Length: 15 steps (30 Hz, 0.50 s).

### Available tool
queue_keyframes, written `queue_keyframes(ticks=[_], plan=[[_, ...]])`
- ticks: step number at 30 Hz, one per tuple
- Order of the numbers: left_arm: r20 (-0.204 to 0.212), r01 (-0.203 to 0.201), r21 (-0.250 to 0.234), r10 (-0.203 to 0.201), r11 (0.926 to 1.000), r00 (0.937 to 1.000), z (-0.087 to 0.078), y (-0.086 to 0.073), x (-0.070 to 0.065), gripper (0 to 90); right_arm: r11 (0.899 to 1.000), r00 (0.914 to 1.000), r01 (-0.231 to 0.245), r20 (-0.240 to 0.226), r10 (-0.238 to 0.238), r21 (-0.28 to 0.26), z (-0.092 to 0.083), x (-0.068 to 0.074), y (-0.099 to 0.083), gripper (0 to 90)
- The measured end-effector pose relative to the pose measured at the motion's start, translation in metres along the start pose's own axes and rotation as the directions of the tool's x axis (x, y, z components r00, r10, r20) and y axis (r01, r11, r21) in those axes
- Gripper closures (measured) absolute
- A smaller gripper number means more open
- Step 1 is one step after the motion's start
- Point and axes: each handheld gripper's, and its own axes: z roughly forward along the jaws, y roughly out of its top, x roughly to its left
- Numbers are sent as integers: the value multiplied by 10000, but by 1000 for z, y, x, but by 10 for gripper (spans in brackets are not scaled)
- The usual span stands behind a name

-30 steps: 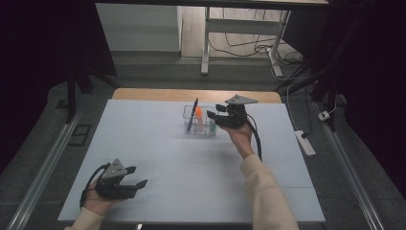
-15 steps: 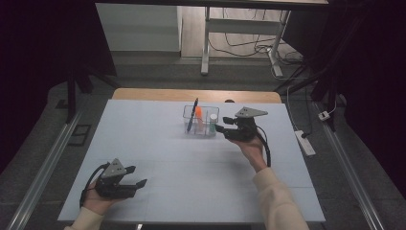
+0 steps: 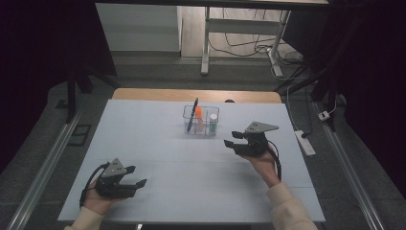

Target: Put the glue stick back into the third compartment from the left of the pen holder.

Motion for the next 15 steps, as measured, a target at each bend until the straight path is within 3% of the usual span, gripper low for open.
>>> queue_keyframes(ticks=[15], plan=[[-22, 129, -132, -129, 9998, 9999, 0, 1, 1, 319, 9985, 9996, 273, -79, -270, 479, -44, 14, -33, 454]])
